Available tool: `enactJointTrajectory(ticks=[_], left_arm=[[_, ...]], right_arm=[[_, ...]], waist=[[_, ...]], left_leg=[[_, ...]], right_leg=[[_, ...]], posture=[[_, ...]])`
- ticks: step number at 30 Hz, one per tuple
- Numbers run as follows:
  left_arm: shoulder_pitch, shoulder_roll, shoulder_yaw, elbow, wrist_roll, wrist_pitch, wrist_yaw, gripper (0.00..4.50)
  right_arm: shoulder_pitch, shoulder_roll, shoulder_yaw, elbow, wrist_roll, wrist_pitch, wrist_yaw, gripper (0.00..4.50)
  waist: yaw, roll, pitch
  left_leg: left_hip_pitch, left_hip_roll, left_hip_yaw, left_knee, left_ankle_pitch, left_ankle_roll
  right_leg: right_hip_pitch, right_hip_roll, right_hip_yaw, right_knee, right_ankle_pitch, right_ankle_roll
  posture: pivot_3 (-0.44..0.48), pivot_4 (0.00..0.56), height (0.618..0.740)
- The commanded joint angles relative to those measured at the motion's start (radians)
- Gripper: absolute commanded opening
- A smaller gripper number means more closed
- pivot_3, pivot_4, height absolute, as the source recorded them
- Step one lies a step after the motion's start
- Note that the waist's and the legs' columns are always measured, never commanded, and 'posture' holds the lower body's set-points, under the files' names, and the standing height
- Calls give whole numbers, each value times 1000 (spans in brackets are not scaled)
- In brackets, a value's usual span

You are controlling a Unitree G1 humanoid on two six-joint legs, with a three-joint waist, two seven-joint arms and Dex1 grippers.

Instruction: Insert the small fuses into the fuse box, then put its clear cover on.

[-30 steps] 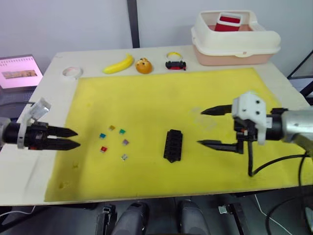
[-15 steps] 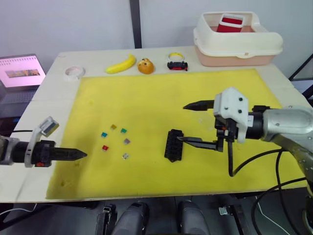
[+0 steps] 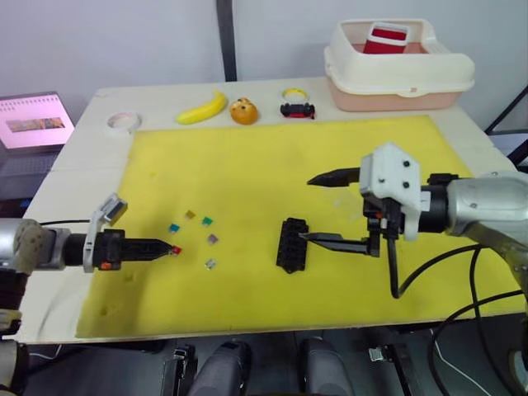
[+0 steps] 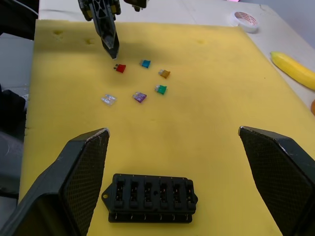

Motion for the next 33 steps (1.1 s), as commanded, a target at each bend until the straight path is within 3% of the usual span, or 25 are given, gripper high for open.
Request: enactJointTrajectory(ticks=[1, 16, 33], left_arm=[[-39, -8, 33, -37, -35, 52, 44, 2721], [32, 55, 48, -73, -80, 64, 88, 2721], [72, 6, 27, 123, -7, -103, 94, 2721]], right_arm=[[-26, -14, -18, -7, 8, -12, 8, 4500], [-12, -31, -18, -7, -4, -16, 29, 4500], [-27, -29, 4, 1, -11, -15, 33, 4500]], waist=[[0, 0, 0], [2, 0, 0], [1, 0, 0]], left_leg=[[0, 0, 0, 0, 0, 0], [0, 0, 0, 0, 0, 0], [0, 0, 0, 0, -1, 1]], right_leg=[[0, 0, 0, 0, 0, 0], [0, 0, 0, 0, 0, 0], [0, 0, 0, -1, 0, 0]], posture=[[0, 150, 740], [0, 150, 740], [0, 150, 740]])
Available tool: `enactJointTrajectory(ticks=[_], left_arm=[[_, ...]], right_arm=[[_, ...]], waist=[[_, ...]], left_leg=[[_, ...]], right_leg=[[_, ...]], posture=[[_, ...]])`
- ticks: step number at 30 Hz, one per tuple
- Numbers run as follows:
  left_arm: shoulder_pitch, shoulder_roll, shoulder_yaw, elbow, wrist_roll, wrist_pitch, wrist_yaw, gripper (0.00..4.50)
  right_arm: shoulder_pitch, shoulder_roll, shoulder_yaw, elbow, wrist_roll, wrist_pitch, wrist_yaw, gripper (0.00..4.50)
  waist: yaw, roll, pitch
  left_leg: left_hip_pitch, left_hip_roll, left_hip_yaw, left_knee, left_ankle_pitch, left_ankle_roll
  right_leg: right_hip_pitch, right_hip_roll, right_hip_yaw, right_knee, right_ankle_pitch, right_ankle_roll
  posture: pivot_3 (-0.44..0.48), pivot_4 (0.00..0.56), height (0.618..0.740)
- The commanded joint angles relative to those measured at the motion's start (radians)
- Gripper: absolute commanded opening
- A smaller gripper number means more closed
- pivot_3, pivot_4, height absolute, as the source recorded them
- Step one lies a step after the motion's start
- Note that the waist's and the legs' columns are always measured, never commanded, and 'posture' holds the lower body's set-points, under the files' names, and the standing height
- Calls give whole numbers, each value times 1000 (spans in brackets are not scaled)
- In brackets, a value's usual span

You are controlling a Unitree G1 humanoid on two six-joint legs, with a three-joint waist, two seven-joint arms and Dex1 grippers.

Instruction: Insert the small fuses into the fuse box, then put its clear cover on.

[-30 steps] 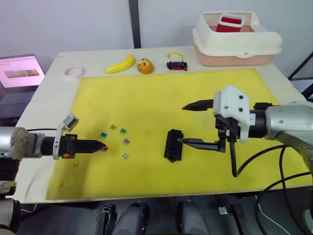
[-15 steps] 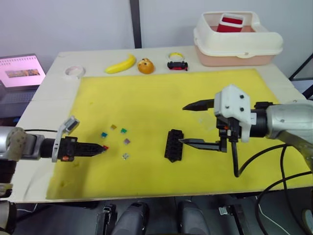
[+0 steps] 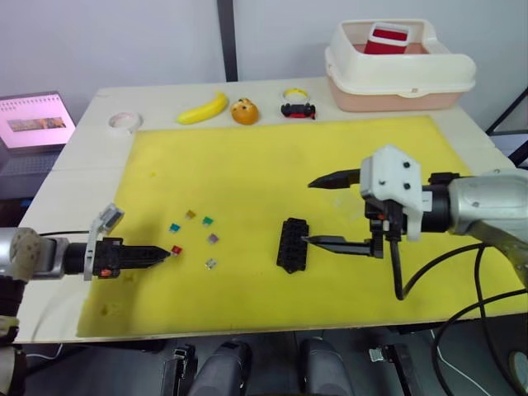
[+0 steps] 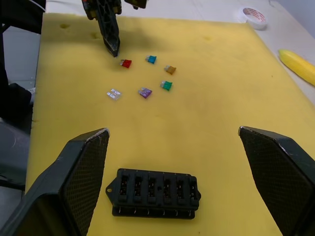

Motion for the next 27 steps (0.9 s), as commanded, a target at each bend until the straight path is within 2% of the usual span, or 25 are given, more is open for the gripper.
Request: enactJointTrajectory(ticks=[1, 11, 27], left_arm=[[-7, -6, 14, 58, 30, -44, -2, 2721], [-14, -29, -46, 140, 79, -149, -99, 2721], [-101, -57, -116, 236, 161, -211, -255, 2721]], right_arm=[[-23, -11, -7, -5, -4, -11, 2, 4500], [-32, -20, 5, 6, -23, -19, 16, 4500], [-29, -19, -6, 1, -9, -7, -1, 4500]], waist=[[0, 0, 0], [2, 1, 0], [18, 1, -1]], left_leg=[[0, 0, 0, 0, 0, 0], [0, 0, 0, 0, 0, 0], [0, 0, 0, 0, -1, 1]], right_leg=[[0, 0, 0, 0, 0, 0], [0, 0, 0, 0, 0, 0], [0, 0, 0, 1, 1, -1]], posture=[[0, 150, 740], [0, 150, 740], [0, 150, 740]])
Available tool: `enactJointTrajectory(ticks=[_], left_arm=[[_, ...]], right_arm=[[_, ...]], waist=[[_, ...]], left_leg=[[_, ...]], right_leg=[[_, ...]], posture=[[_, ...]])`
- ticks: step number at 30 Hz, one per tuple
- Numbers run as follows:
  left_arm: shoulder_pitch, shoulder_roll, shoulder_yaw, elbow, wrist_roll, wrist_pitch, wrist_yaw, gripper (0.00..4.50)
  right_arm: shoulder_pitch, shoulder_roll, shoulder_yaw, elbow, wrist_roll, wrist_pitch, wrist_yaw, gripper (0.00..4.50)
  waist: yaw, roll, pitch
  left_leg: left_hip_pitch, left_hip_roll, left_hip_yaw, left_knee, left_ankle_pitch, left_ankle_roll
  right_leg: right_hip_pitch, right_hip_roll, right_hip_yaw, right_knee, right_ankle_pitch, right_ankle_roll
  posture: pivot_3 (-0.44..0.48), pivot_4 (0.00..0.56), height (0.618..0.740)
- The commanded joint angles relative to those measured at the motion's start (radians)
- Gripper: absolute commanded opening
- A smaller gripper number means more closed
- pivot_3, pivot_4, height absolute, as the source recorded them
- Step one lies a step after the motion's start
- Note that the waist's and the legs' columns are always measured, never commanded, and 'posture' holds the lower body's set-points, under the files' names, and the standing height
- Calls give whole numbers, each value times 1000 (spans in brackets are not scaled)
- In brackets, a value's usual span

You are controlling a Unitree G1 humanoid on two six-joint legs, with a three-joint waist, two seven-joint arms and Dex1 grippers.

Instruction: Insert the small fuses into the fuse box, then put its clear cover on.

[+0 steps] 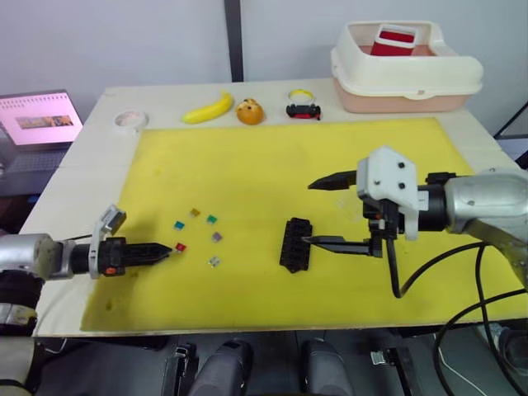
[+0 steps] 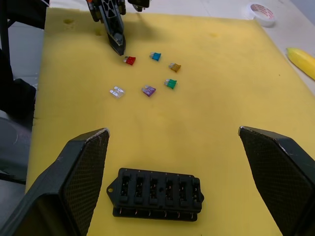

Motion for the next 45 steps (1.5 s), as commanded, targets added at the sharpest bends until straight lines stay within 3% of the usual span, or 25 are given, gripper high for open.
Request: enactJointTrajectory(ticks=[1, 21, 45], left_arm=[[-25, -9, -7, 38, 35, -28, -10, 2721], [-70, -69, -10, 21, 52, -10, -51, 2721], [-54, -158, 75, 31, 71, -30, 75, 2721]], right_arm=[[-19, -9, -30, -17, 5, -4, -8, 4500], [-20, -6, -29, -15, 5, -3, -21, 4500], [-22, -7, -22, -20, 3, -4, -20, 4500]], waist=[[3, 0, 0], [8, 0, 0], [35, 0, 0]], left_leg=[[0, 0, 0, 0, 0, 0], [0, -1, 0, 0, 0, 0], [0, -1, -1, 1, 0, 0]], right_leg=[[0, 0, 0, 0, 0, 0], [1, 0, 0, 0, 0, 0], [2, -1, 0, -1, 0, 0]], posture=[[0, 150, 740], [0, 150, 740], [0, 150, 740]])
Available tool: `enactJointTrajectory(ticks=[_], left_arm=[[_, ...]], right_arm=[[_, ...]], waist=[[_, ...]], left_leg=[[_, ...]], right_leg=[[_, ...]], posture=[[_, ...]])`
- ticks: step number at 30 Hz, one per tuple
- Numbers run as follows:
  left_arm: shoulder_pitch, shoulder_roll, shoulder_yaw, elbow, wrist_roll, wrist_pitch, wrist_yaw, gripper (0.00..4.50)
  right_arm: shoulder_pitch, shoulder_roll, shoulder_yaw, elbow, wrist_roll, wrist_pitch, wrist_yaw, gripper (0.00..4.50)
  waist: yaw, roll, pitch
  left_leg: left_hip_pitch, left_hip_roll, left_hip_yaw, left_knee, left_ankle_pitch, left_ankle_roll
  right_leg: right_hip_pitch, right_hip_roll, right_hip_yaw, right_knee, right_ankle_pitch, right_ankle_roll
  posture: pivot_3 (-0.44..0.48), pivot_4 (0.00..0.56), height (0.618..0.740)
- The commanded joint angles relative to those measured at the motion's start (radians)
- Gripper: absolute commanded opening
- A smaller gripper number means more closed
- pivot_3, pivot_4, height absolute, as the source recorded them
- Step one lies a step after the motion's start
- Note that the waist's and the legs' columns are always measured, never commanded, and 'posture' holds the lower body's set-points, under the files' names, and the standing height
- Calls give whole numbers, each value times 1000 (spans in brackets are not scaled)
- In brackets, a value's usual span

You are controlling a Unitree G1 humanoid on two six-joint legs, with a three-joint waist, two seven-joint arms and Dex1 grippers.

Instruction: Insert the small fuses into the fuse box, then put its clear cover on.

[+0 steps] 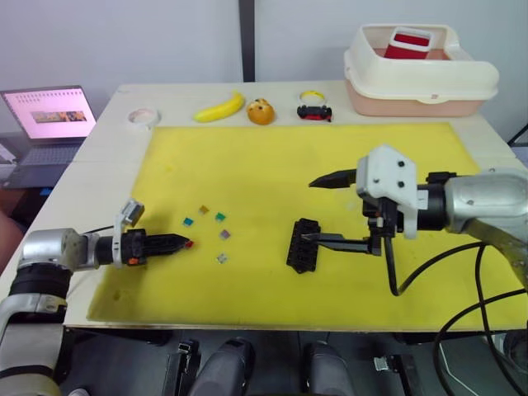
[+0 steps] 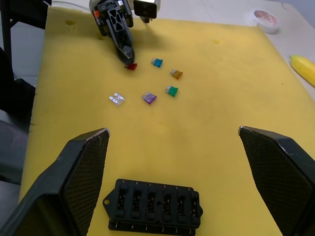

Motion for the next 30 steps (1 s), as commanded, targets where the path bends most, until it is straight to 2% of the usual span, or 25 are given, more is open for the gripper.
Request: enactJointTrajectory(ticks=[1, 2, 7, 8, 16, 22, 24, 28, 30], left_arm=[[10, -18, 11, -11, 7, -10, 39, 2721], [14, -18, 12, -15, 6, -9, 42, 2721], [26, -26, 20, -31, 0, -4, 61, 247], [28, -29, 22, -36, -2, -3, 65, 29], [44, -34, 40, -63, -5, 2, 90, 29], [24, -7, 100, -159, -79, 63, 89, 29], [14, 1, 136, -230, -124, 100, 95, 29], [-58, -10, 239, -426, -261, 204, 147, 29], [-101, -18, 258, -507, -319, 225, 161, 29]], right_arm=[[-21, -8, -22, -20, 3, -9, -1, 4500], [-22, -7, -21, -20, 3, -9, -1, 4500], [-27, -6, -18, -19, 3, -9, 0, 4500], [-27, -6, -17, -18, 2, -9, 0, 4500], [-32, -6, -19, -20, 7, -2, -3, 4500], [-22, 4, -37, -26, 35, 20, -17, 4500], [-13, 19, -59, -25, 76, 47, -37, 4500], [8, 133, -155, 21, 346, 165, -183, 4500], [-13, 164, -157, 47, 422, 227, -283, 4500]], waist=[[0, 0, 0], [-1, 0, 0], [-2, 0, 0], [-2, 0, 0], [-2, 1, 0], [-3, 0, 0], [-2, -2, 1], [-6, -6, 4], [-7, -6, 4]], left_leg=[[0, 0, 0, 0, 0, 0], [0, 0, 0, 0, 0, 0], [0, 0, 0, 0, 0, 0], [0, 0, 0, 0, 0, 0], [0, 0, 0, 0, 0, 0], [0, 0, 0, 0, 0, 0], [-1, 0, 0, 0, 0, 0], [-2, 1, -1, 0, 1, -1], [-2, 1, -1, 0, 2, -3]], right_leg=[[0, 0, 0, 0, 0, 0], [0, 0, 0, 0, 0, 0], [0, 0, 0, 0, 0, 0], [0, 0, 0, 0, 0, 0], [0, 0, 0, 0, 0, 0], [0, 0, 0, 0, 0, 0], [-1, 0, 0, 0, 0, 0], [-1, 0, 0, -2, 0, 0], [-1, 0, 0, -2, 0, -1]], posture=[[0, 150, 740], [0, 150, 740], [0, 150, 740], [0, 150, 740], [0, 150, 740], [0, 150, 740], [0, 150, 740], [0, 150, 740], [0, 150, 740]])
